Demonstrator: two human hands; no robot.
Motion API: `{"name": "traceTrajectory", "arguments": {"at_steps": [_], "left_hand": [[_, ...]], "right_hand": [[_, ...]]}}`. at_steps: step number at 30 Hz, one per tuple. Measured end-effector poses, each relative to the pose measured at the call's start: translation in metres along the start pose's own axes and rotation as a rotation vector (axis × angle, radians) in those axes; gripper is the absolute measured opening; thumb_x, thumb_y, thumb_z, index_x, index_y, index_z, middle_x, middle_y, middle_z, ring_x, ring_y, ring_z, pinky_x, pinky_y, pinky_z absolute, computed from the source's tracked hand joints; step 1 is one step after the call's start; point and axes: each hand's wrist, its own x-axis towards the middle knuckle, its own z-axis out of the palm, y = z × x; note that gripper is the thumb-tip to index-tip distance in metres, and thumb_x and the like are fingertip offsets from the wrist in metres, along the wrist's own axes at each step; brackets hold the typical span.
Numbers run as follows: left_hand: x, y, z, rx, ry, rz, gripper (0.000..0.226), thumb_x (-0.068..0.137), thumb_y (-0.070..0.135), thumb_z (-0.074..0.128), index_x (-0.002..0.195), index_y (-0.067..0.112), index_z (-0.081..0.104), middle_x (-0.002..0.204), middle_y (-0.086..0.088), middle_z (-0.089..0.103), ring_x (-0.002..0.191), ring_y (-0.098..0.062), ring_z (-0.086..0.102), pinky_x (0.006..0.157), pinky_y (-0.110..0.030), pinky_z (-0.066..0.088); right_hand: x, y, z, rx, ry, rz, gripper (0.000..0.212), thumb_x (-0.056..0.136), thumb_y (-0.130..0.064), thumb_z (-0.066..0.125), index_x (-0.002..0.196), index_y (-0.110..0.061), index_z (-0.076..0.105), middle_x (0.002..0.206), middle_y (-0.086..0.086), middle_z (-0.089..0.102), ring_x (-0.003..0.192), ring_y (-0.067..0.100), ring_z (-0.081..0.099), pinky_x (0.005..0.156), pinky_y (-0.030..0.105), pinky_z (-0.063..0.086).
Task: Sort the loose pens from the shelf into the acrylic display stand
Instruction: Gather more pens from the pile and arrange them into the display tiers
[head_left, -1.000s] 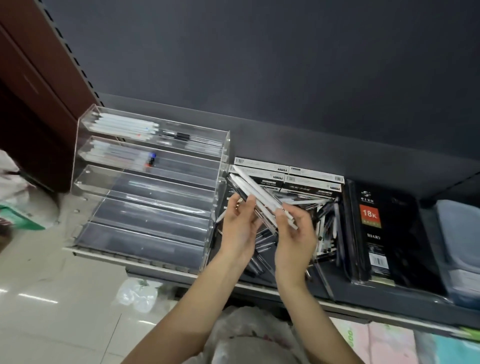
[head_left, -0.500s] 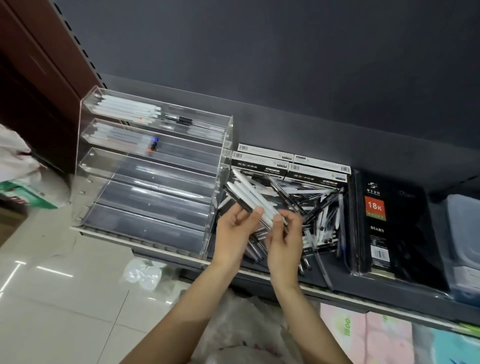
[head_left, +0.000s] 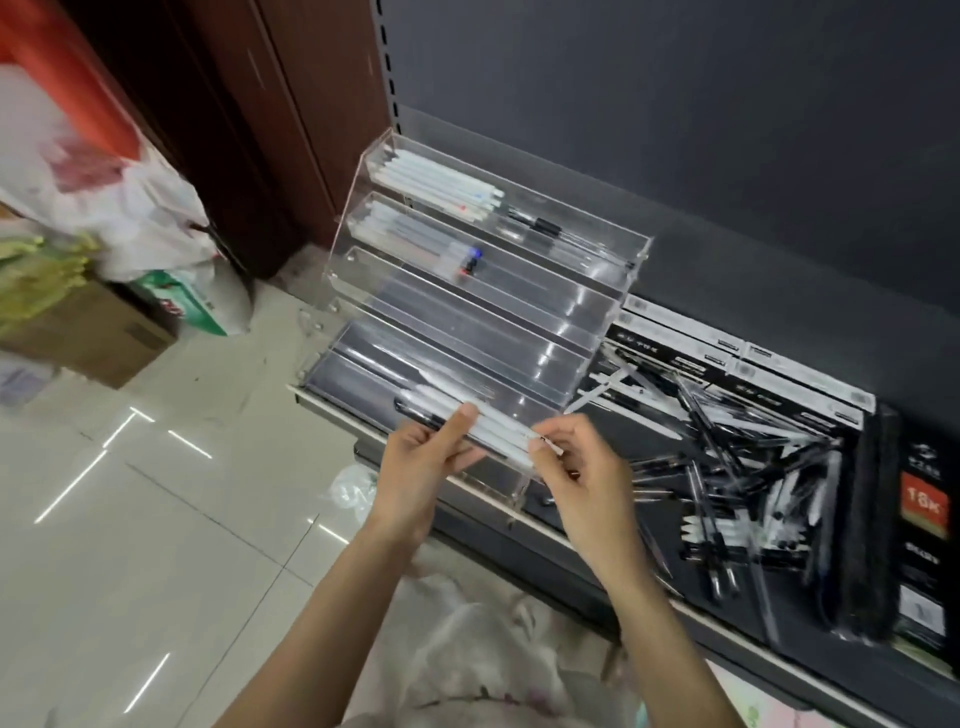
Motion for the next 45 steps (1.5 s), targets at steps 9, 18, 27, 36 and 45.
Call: {"name": "traceTrajectory", "arguments": {"at_steps": [9,18,27,36,45], "left_hand": [[0.089,0.046,-0.112,0.022,-0.128,0.019,0.052,0.075,0.034,0.071,0.086,-0.016,0.063,0.083,-0.016,0.063,0.082,-0.024,0.066,0.070,-0.020,0.055],[0.138,0.108,-0.142,-0.081,-0.273,-0.025,0.015,0.089,0.016,0.061,0.097,0.010,0.072,0.093,-0.003,0.075,0.091,-0.012,0.070,0.066,-0.015,0.053],[0.156,0.114,-0.146,-0.168,-0.258,-0.063,0.020,0.087,0.018,0.060,0.102,0.009,0.070,0.097,-0.005,0.075,0.095,-0.011,0.069,0.070,-0.015,0.053],[0.178,0.118,-0.122,-0.153,-0.256,-0.115,0.023,0.083,0.023,0.063,0.102,0.012,0.072,0.101,-0.003,0.074,0.098,-0.013,0.068,0.072,-0.017,0.054],[0.180,0.127,-0.099,-0.158,-0.249,-0.102,0.016,0.088,0.018,0.062,0.100,0.013,0.071,0.096,0.006,0.074,0.089,-0.004,0.069,0.070,-0.016,0.054]], "right_hand": [[0.052,-0.038,0.105,0.005,0.086,0.031,0.011,0.087,-0.010,0.065,0.089,-0.020,0.062,0.084,-0.010,0.070,0.081,-0.002,0.066,0.072,0.012,0.050],[0.153,-0.099,0.078,-0.208,0.668,-0.142,0.008,0.088,-0.012,0.064,0.088,-0.019,0.061,0.085,-0.011,0.063,0.075,-0.003,0.053,0.067,0.008,0.038],[0.233,-0.101,0.064,-0.523,0.397,-0.190,0.013,0.086,-0.014,0.066,0.086,-0.025,0.061,0.094,-0.010,0.068,0.084,0.017,0.060,0.069,0.007,0.038],[0.247,-0.101,0.066,-0.843,0.427,-0.245,0.004,0.080,-0.021,0.073,0.084,-0.019,0.072,0.087,-0.004,0.067,0.073,0.014,0.059,0.071,0.027,0.047],[0.228,-0.117,0.066,-0.709,0.358,-0.338,0.011,0.082,-0.024,0.071,0.092,-0.019,0.073,0.090,-0.006,0.067,0.079,0.015,0.055,0.075,0.023,0.042]]}}
